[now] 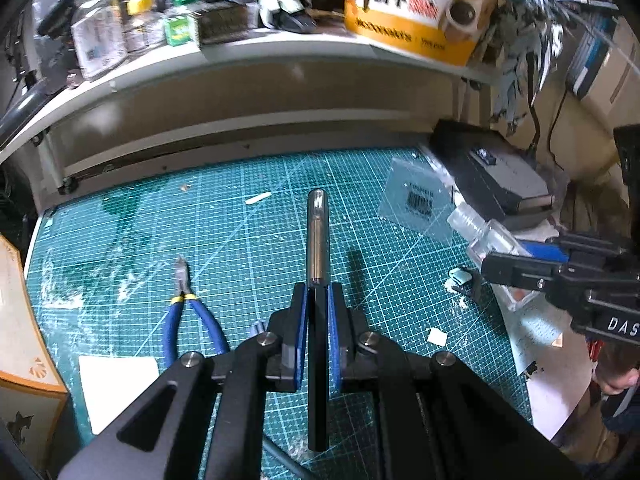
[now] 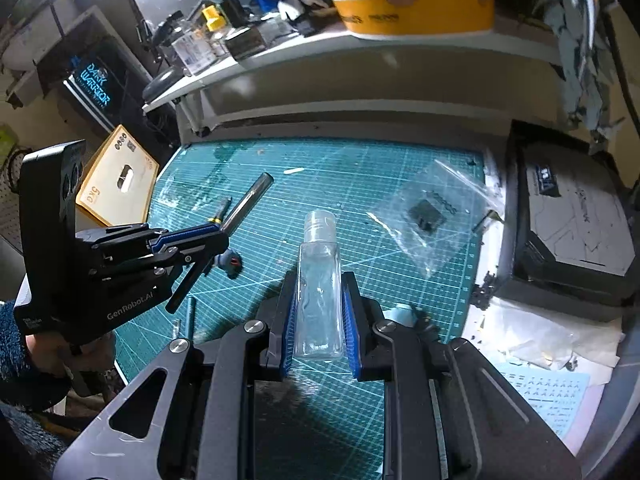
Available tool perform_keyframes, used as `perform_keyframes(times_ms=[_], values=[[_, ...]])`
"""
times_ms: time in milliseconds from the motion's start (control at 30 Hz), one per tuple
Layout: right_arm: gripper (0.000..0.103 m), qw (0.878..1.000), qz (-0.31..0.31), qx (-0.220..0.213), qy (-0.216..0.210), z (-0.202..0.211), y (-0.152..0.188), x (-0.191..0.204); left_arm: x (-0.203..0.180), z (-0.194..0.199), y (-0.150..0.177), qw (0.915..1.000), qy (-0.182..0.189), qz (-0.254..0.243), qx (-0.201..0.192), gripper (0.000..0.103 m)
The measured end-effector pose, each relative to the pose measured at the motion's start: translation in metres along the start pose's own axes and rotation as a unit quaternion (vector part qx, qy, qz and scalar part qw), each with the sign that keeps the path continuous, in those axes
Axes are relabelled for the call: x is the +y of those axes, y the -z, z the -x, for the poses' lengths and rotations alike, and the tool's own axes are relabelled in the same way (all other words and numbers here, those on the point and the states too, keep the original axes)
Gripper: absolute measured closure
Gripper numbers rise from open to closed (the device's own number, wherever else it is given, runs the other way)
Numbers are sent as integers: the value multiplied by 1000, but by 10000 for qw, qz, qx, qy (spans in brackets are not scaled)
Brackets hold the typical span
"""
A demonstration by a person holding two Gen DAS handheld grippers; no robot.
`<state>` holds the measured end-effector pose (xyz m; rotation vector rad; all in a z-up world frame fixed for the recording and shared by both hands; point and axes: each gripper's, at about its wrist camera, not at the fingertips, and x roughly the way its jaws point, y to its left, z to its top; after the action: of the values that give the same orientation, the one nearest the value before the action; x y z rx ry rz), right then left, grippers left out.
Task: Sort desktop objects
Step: 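Carry the file in left tool while right tool carries the bottle to the cardboard box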
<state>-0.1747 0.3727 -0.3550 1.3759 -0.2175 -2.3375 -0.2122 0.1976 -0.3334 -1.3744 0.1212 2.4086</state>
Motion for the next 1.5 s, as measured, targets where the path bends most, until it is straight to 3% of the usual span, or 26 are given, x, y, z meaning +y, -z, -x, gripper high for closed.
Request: perform_keyframes(times_ms=[467, 867, 1133, 1500], values=[[84, 9999, -96, -60, -47, 22, 10, 56, 37, 73, 21, 9984, -5, 434, -374, 93], [84, 9999, 64, -115, -88, 39, 14, 146, 101, 159, 56, 9934, -17, 905, -700, 93], [84, 9994, 279, -147, 127, 47, 8, 232, 169, 227, 103, 9831, -250, 1582, -886, 93], [84, 9970, 712, 17, -291, 20, -16, 331, 254, 301, 151, 9614, -848, 2430, -972, 93]])
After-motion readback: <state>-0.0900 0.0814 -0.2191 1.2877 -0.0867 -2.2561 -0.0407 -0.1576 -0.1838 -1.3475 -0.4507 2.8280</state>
